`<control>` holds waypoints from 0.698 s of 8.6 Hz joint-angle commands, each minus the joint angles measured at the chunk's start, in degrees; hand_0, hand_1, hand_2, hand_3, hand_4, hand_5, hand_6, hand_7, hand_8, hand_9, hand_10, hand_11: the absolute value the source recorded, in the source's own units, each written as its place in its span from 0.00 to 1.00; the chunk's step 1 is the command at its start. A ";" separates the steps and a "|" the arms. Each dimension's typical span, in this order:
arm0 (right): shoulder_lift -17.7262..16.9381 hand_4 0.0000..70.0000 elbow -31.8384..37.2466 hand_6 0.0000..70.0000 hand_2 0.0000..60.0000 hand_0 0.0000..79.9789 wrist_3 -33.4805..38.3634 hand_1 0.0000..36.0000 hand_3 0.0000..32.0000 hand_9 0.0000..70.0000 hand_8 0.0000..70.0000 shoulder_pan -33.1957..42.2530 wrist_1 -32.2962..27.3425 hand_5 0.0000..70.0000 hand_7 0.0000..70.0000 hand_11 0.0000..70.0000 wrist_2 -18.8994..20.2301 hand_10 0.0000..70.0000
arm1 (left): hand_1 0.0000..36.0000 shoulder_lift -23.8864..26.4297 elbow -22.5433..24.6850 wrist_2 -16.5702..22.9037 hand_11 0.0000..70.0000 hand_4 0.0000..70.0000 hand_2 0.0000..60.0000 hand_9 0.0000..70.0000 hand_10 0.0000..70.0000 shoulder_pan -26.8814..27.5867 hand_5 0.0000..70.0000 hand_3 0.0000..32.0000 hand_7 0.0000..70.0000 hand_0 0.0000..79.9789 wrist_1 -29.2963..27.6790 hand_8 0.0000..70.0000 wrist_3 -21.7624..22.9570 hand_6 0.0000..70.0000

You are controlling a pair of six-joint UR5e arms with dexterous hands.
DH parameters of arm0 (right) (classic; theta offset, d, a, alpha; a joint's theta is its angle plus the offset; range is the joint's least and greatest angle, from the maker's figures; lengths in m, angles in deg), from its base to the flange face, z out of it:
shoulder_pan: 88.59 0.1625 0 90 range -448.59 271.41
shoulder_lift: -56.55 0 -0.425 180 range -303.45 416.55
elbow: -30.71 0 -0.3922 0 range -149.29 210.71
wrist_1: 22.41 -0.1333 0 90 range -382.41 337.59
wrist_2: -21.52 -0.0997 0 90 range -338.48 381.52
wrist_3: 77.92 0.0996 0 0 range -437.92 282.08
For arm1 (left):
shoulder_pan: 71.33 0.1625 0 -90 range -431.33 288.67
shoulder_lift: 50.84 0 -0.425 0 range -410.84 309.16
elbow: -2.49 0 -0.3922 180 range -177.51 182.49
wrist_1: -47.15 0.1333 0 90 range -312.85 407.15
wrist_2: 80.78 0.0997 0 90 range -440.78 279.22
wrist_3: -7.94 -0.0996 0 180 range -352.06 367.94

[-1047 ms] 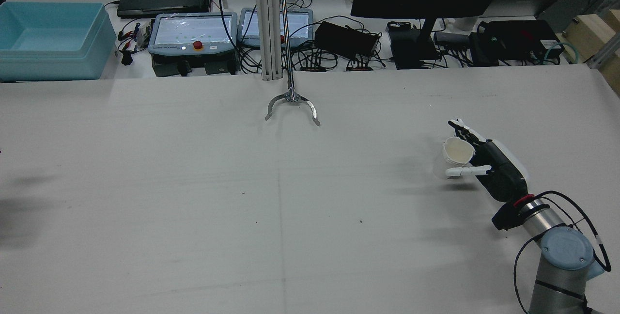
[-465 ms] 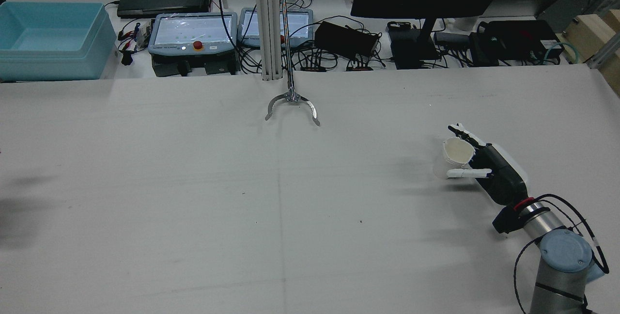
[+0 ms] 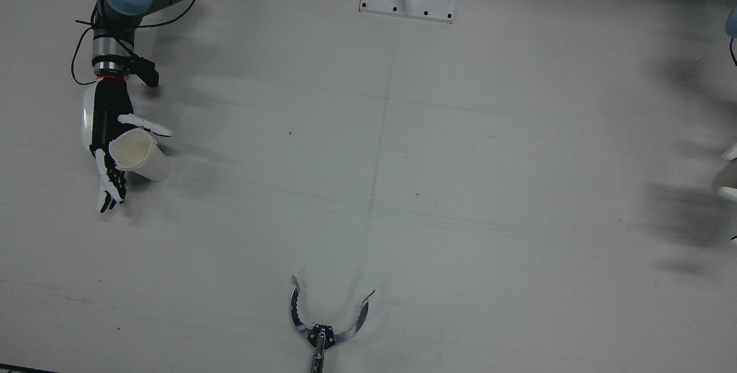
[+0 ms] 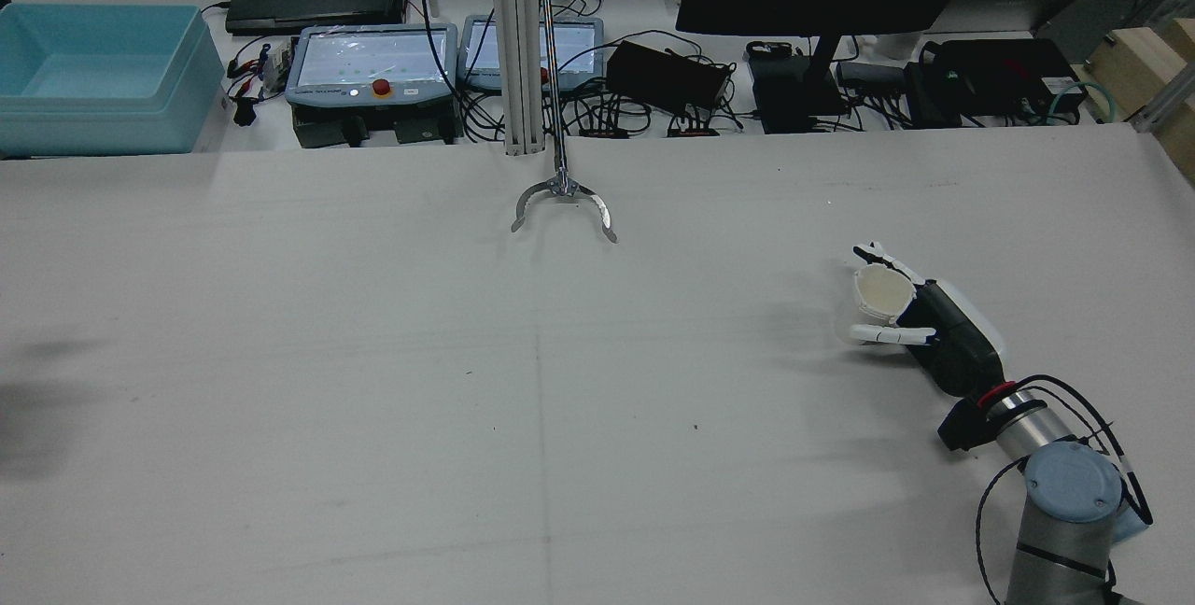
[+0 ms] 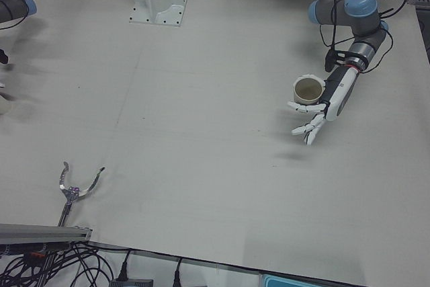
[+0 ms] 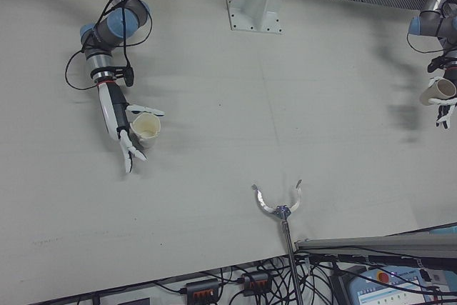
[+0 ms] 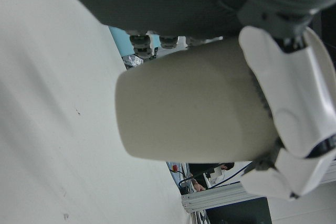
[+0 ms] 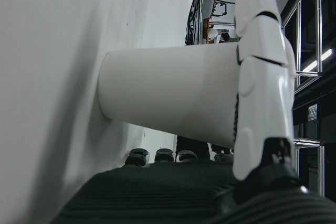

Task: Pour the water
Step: 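Lift the white paper cup off the table with the right hand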

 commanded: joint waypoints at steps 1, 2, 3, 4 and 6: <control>1.08 0.01 0.33 0.00 0.12 0.79 -0.06 0.80 0.00 0.02 0.03 -0.07 0.34 0.21 0.00 0.07 0.00 0.02 | 0.38 0.00 -0.41 -0.02 0.11 0.98 0.90 0.04 0.08 0.00 0.25 0.00 0.28 0.50 -0.01 0.03 -0.06 0.19; 1.51 0.02 0.33 0.00 0.12 0.79 -0.06 0.79 0.00 0.02 0.03 -0.07 0.42 0.21 0.00 0.07 0.00 0.02 | 0.38 0.00 -0.59 0.07 0.11 0.98 0.90 0.04 0.08 0.09 0.25 0.00 0.28 0.50 -0.19 0.03 -0.06 0.19; 1.60 0.05 0.33 0.00 0.13 0.75 0.02 0.72 0.00 0.03 0.03 -0.07 0.51 0.22 0.02 0.06 0.00 0.01 | 0.38 0.00 -0.68 0.07 0.11 0.98 0.90 0.04 0.08 0.09 0.25 0.00 0.28 0.50 -0.19 0.03 -0.06 0.19; 1.61 0.24 -0.02 0.00 0.14 0.67 0.03 0.55 0.00 0.00 0.01 0.02 0.51 0.37 0.01 0.05 0.00 0.02 | 0.37 0.00 -1.11 0.07 0.11 0.98 0.89 0.04 0.08 0.09 0.25 0.00 0.28 0.50 -0.80 0.03 0.03 0.19; 1.61 0.75 -0.55 0.04 0.13 0.62 0.03 0.33 0.00 0.01 0.01 0.19 0.69 0.73 0.09 0.03 0.00 0.01 | 0.36 -0.52 -2.52 0.07 0.11 0.97 0.89 0.04 0.08 0.00 0.25 0.00 0.28 0.50 -2.64 0.03 0.03 0.19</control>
